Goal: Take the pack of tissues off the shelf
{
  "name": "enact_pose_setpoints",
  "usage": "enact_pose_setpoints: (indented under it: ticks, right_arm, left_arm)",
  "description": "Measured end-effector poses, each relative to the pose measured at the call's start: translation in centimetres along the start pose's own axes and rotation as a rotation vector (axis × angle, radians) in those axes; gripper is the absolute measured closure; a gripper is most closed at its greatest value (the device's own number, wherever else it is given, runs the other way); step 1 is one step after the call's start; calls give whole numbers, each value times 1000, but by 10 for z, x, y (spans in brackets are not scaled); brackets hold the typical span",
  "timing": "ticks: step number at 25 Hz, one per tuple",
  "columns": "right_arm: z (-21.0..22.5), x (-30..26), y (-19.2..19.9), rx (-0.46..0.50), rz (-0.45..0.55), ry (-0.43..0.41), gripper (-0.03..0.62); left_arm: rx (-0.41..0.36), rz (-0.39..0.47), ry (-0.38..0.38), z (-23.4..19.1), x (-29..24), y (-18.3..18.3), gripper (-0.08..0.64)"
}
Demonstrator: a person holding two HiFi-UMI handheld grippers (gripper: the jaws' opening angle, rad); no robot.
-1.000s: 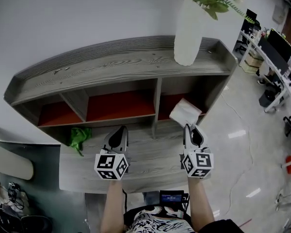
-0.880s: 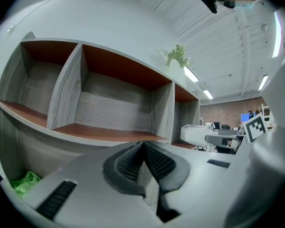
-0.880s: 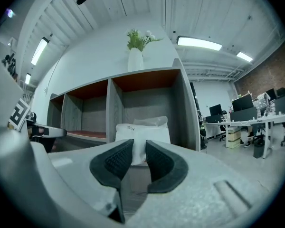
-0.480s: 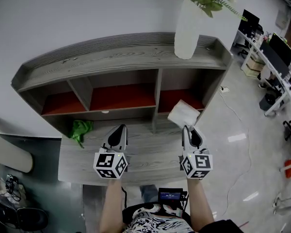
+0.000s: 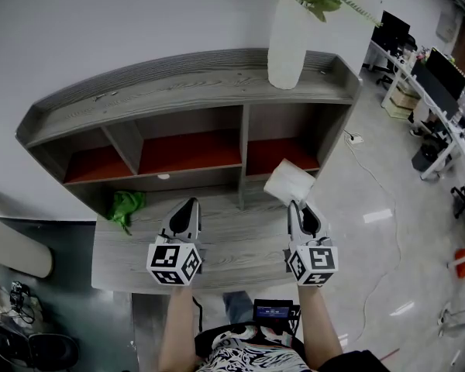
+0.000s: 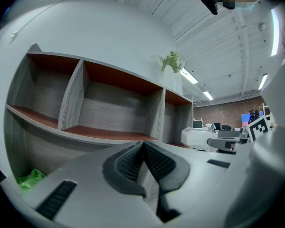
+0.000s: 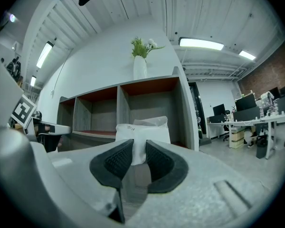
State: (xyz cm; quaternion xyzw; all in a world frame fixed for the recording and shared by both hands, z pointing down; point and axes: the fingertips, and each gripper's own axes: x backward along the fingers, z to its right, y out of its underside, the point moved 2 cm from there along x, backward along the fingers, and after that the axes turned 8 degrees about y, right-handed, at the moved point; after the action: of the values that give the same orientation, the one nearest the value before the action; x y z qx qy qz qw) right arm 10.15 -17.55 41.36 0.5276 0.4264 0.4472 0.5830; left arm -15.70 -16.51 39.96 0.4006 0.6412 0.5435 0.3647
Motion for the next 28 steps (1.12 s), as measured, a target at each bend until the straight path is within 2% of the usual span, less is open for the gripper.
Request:
enact_pose_setpoints:
  ticks: [18,28]
  right_arm:
    - [1,26,54,7,-91,-63,506]
    - [0,35,97,12,-169,-80,506]
  left_arm:
    - [28,-95,-2,10,4,56,552]
    - [64,-183,28,14,6,107,552]
